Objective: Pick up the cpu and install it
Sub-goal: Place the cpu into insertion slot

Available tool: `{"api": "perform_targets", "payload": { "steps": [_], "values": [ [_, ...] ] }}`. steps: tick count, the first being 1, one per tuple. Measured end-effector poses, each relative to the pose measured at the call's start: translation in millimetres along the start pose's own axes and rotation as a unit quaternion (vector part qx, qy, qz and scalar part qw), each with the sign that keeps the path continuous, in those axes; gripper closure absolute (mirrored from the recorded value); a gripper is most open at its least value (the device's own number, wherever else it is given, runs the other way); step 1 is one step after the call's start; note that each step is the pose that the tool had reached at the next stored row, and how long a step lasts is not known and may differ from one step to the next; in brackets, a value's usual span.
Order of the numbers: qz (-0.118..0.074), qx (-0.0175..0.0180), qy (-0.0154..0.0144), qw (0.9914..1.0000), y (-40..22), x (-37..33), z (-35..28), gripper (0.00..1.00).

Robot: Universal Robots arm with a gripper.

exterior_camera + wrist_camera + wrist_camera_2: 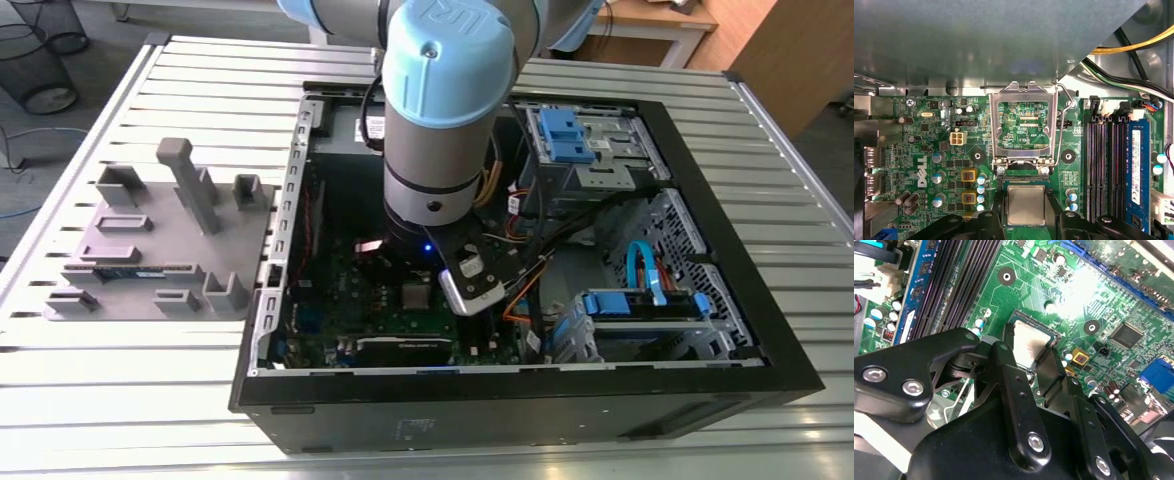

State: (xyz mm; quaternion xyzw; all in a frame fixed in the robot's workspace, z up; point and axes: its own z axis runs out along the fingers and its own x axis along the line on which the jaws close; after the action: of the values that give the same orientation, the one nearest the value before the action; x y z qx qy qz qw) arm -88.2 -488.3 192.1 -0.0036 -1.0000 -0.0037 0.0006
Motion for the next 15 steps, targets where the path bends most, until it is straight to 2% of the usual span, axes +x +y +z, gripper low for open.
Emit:
{"api": "perform_targets", "payload": {
  "steps": [10, 15],
  "values": [
    [0.000, 0.0005, -0.0010, 1.00000, -0.2, 1.0, 4.8, 0.55],
    [0.000, 0.0003, -0.0010, 1.00000, -0.1, 1.0, 5.0, 0.55]
  ]
}}
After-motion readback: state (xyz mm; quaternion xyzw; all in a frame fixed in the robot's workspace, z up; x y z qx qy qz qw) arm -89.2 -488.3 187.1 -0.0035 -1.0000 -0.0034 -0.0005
